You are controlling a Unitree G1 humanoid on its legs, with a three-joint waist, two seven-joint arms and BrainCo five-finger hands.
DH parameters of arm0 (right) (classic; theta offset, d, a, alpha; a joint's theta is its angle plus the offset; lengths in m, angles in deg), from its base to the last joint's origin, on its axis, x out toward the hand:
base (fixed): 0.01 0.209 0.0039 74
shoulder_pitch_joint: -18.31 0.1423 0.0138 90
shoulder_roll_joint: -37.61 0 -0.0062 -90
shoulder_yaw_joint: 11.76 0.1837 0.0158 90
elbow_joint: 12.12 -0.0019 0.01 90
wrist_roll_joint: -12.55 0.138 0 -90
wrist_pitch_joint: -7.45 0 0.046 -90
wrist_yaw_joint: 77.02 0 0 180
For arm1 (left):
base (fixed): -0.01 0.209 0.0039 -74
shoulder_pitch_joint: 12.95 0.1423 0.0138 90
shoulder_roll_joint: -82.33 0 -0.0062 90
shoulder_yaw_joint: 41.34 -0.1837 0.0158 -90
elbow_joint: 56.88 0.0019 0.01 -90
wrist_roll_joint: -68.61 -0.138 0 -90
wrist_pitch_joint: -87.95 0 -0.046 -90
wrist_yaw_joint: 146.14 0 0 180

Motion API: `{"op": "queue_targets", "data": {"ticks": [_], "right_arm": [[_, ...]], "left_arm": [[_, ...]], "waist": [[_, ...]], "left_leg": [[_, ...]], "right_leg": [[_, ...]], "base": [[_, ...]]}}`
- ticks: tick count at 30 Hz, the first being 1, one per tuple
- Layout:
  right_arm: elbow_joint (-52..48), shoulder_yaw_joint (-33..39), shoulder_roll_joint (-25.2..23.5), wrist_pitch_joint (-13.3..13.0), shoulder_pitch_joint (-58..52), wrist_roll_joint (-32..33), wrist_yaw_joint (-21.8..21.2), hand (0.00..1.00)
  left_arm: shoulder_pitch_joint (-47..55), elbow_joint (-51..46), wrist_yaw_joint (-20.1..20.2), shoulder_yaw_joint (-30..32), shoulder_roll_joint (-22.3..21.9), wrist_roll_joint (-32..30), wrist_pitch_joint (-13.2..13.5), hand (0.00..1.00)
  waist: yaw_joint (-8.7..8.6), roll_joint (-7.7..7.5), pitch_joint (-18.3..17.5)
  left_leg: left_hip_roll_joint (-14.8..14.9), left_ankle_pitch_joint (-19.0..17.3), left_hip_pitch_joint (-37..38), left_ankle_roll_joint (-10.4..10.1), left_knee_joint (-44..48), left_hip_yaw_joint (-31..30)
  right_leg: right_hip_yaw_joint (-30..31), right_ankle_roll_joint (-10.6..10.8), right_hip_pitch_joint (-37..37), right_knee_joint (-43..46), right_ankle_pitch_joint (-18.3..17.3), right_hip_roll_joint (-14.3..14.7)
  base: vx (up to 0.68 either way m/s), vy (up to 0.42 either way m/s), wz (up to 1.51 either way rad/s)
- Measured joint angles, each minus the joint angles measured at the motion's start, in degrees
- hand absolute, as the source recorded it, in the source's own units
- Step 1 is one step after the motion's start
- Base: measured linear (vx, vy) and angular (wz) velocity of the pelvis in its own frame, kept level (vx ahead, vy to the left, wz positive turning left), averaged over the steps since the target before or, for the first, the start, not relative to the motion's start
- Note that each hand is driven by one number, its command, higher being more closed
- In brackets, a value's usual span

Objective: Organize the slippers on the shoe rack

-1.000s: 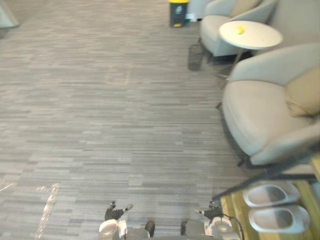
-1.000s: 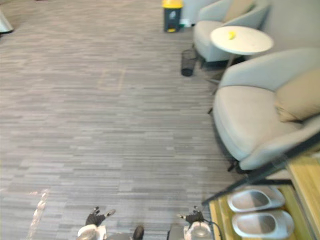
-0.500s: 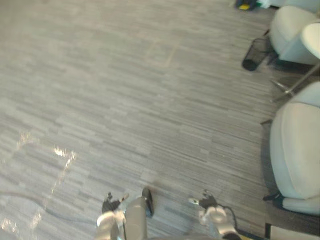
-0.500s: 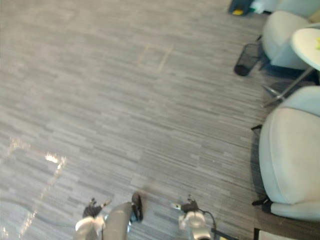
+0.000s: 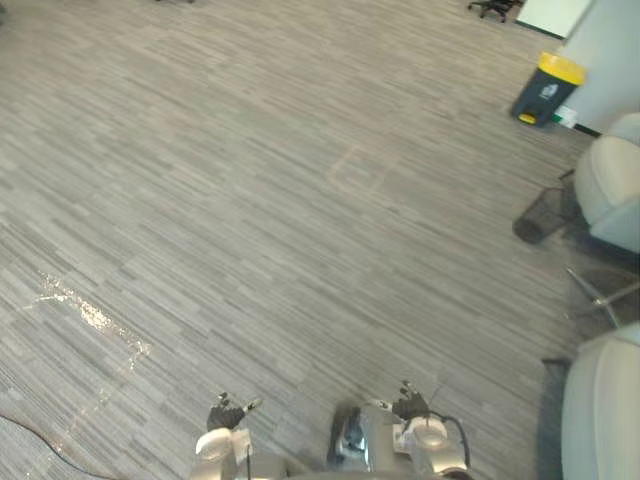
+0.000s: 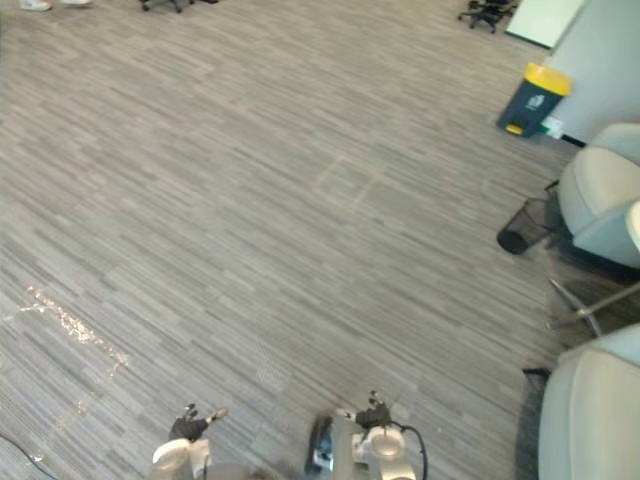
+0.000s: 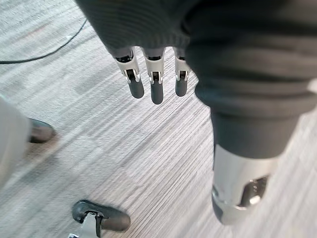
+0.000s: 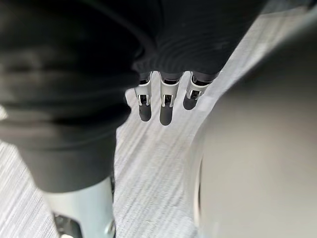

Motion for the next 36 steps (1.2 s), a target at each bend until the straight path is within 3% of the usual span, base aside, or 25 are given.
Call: {"op": "queue_targets", "data": {"ticks": [2,4,5,6,8,10,11,13,14,15,16,17,18,20,22,24,26,28,29,31,32,33,34,35,36], "right_arm": [[-0.5,-0.1,-0.3,0.3,0.0,0.0,-0.1,0.00],[-0.8,-1.2,-1.0,0.5,-0.6,0.3,0.0,0.00],[-0.8,-1.6,-1.8,0.6,-0.6,0.5,0.1,0.00],[-0.8,-2.1,-3.0,0.8,-0.4,0.5,0.3,0.00],[-0.9,-3.2,-3.6,1.0,-0.3,0.6,0.4,0.00],[-2.0,-3.2,-3.6,1.1,-0.2,0.6,0.6,0.00],[-2.6,-3.2,-3.3,1.0,0.3,0.6,0.9,0.00],[-2.4,-2.6,-3.3,1.0,1.3,0.6,1.0,0.00],[-1.8,-2.8,-3.2,1.1,1.7,0.7,1.0,0.00],[-1.6,-3.8,-3.0,1.1,2.2,0.6,0.6,0.00],[-1.7,-3.1,-3.2,1.1,2.4,0.6,0.7,0.00],[-2.3,-2.3,-3.5,0.9,2.5,0.6,0.9,0.00],[-2.3,-2.0,-3.5,0.8,2.4,0.6,0.8,0.00],[-2.3,-0.2,-3.4,0.8,1.5,0.5,0.7,0.00],[-2.3,-0.3,-3.5,0.8,-0.6,0.5,0.5,0.00],[-3.0,-0.4,-3.5,0.8,-2.7,0.6,0.4,0.00],[-4.6,0.1,-3.6,0.4,-2.8,0.4,0.4,0.00],[-4.7,1.6,-3.4,0.1,-2.2,0.5,0.4,0.00],[-4.6,2.0,-3.5,0.1,-2.2,0.5,0.4,0.00],[-4.3,2.2,-3.4,0.3,-1.6,0.3,0.2,0.00],[-4.4,2.3,-3.4,0.4,-1.6,0.2,0.0,0.00],[-4.4,2.3,-3.5,0.5,-1.8,0.0,-0.1,0.00],[-4.4,2.3,-3.6,0.5,-1.8,0.0,-0.1,0.00],[-4.8,2.3,-3.6,0.5,-1.6,-0.1,-0.2,0.00],[-4.9,2.3,-3.6,0.4,-1.6,0.0,-0.3,0.00]], "left_arm": [[-0.6,-0.1,0.4,1.7,-1.4,-0.1,-0.1,0.00],[0.6,-1.5,0.5,2.8,-2.3,0.0,-0.1,0.00],[0.6,-2.9,0.5,2.7,-2.2,0.0,-0.1,0.00],[0.7,-4.8,0.6,2.7,-2.2,0.0,-0.1,0.00],[0.9,-7.8,0.6,2.6,-2.1,0.0,0.1,0.00],[1.2,-9.1,0.6,2.6,-2.0,0.1,0.2,0.00],[1.2,-9.4,0.5,2.7,-1.8,0.1,0.2,0.00],[1.4,-9.5,0.5,2.8,-1.8,0.2,0.3,0.00],[1.8,-9.5,0.4,2.8,-2.1,0.9,0.6,0.00],[0.9,-9.0,0.4,2.7,-1.5,0.9,0.6,0.00],[0.8,-9.2,0.4,2.8,-1.6,1.1,0.9,0.00],[1.2,-8.9,0.4,2.9,-1.5,1.2,0.9,0.00],[1.4,-8.9,0.4,3.0,-1.5,1.2,1.0,0.00],[1.2,-6.9,0.4,2.4,-1.0,1.0,0.7,0.00],[1.1,-5.6,0.3,2.2,-1.1,0.1,0.1,0.00],[0.5,-5.5,0.4,1.4,-1.6,0.1,0.0,0.00],[-0.5,-4.2,0.4,1.3,-1.7,0.1,-0.1,0.00],[-1.4,-2.1,0.5,0.6,-1.8,0.0,-0.2,0.00],[-1.6,-1.5,0.5,-0.3,-1.8,-0.1,-0.1,0.00],[-1.9,-0.9,0.6,-0.8,-1.6,-1.3,-0.1,0.00],[-1.6,-0.6,0.6,-0.8,-1.8,-1.7,-0.1,0.00],[-1.4,-0.5,0.6,-0.7,-1.8,-2.3,-0.1,0.00],[-1.4,-0.5,0.6,-0.7,-1.8,-2.7,-0.1,0.00],[-1.5,-0.4,0.6,-0.7,-1.8,-3.6,-0.1,0.00],[-1.5,-0.4,0.6,-0.2,-1.9,-3.9,-0.1,0.00]], "waist": [[-0.10,1.75,0.9],[0.71,2.47,1.6],[1.50,2.87,1.9],[2.62,1.97,2.3],[3.72,0.95,2.4],[4.54,0.68,2.6],[5.12,0.12,2.9],[6.13,-0.02,3.2],[6.80,-0.03,3.3],[6.65,-1.44,3.2],[6.69,-1.42,3.1],[6.90,-1.56,3.0],[6.99,-1.67,3.0],[6.80,-2.04,3.1],[5.44,-1.61,3.2],[4.65,-0.69,3.1],[3.65,-0.91,3.1],[2.45,-1.28,3.3],[2.13,-1.38,3.3],[1.58,-2.01,3.5],[1.31,-1.72,3.3],[1.16,-1.26,1.9],[1.25,-0.92,1.6],[1.31,1.01,1.5],[1.17,2.19,1.5]], "left_leg": [[1.5,4.7,-6.7,-3.9,19.7,-0.3],[4.4,12.2,-14.5,-5.7,41.5,1.1],[6.5,10.7,-17.9,-4.5,49.2,3.5],[7.7,8.6,-22.4,-3.4,53.6,5.7],[8.4,5.6,-29.9,-2.4,50.5,8.2],[8.1,4.5,-33.8,-2.6,41.3,10.2],[6.4,5.2,-36.1,-2.4,31.3,10.5],[4.5,12.0,-36.9,-4.0,14.6,9.1],[3.5,19.9,-35.8,-1.5,12.4,9.8],[2.2,18.3,-35.6,-1.8,12.6,10.8],[2.0,16.2,-36.0,-0.3,14.9,10.9],[2.1,12.0,-35.1,1.5,18.8,12.0],[2.0,10.7,-34.2,1.9,19.5,12.4],[-0.5,5.6,-25.1,2.8,17.9,14.1],[-1.9,4.5,-16.7,2.9,13.4,14.0],[-2.2,4.0,-9.2,3.3,7.1,13.9],[-2.1,3.0,-5.3,2.9,4.2,13.4],[-2.1,2.3,-0.6,2.5,1.3,13.2],[-2.1,2.0,2.6,2.0,-1.8,13.3],[-2.8,1.0,7.4,0.1,-4.7,12.3],[-2.3,0.5,9.0,-0.7,-4.8,11.1],[-0.8,0.5,9.0,-0.8,-3.1,9.4],[-0.3,0.5,8.8,-0.8,-1.6,8.9],[2.2,0.9,5.9,-1.5,6.5,7.3],[3.5,2.3,2.9,-3.6,14.5,6.7]], "right_leg": [[-2.5,-1.7,5.0,0.2,-4.1,0.9],[-1.9,-2.5,12.9,-2.8,-7.1,3.0],[-0.9,-3.0,16.5,-3.8,-8.7,3.8],[0.3,-2.9,20.4,-5.2,-10.5,3.9],[2.4,-2.0,25.9,-8.6,-12.4,3.3],[4.1,-0.5,29.1,-10.7,-13.4,2.0],[5.5,0.9,31.3,-11.8,-14.6,0.0],[7.5,2.4,34.3,-13.1,-16.2,-2.5],[9.4,2.7,36.4,-13.9,-16.5,-3.5],[10.2,1.2,36.1,-13.4,-15.4,-5.1],[11.5,1.2,35.6,-11.9,-13.0,-5.4],[12.7,4.2,35.5,-8.1,-10.6,-6.3],[13.1,5.0,35.1,-5.7,-10.2,-6.5],[15.1,11.3,26.2,22.2,-4.8,-8.2],[11.7,9.7,19.5,38.0,-6.1,-8.2],[5.2,6.5,10.9,41.2,-10.0,-7.5],[-0.2,5.3,4.3,35.1,-12.6,-6.4],[-5.2,4.2,1.6,22.0,-12.3,-5.0],[-8.3,3.6,2.0,7.9,-8.9,-3.9],[-10.1,2.0,1.7,-6.0,-3.0,-2.5],[-9.6,-2.0,2.0,-5.5,1.5,-1.9],[-9.9,-4.2,1.3,-2.7,3.4,-1.2],[-9.9,-5.0,1.1,-1.8,3.0,-1.0],[-11.4,-6.3,2.2,-0.5,0.5,0.5],[-11.6,-6.8,3.8,-0.6,-0.9,2.0]], "base": [[0.77,-0.152,0.37],[0.75,-0.089,-0.09],[0.64,-0.005,-0.37],[0.59,-0.014,-0.37],[0.68,0.034,-0.45],[0.59,0.142,-0.48],[0.64,0.254,-0.58],[0.60,0.272,-0.63],[0.53,0.275,-0.29],[0.79,0.417,-0.18],[0.63,0.370,-0.07],[0.64,0.365,-0.19],[0.62,0.353,-0.35],[0.67,0.359,-0.23],[0.46,0.208,0.06],[0.52,0.150,0.03],[0.54,0.055,0.09],[0.48,0.009,0.14],[0.42,-0.009,0.17],[0.59,-0.064,0.36],[0.79,-0.139,0.45],[0.69,-0.153,0.31],[0.70,-0.189,0.21],[0.71,-0.210,0.04],[0.69,-0.196,-0.18]]}}
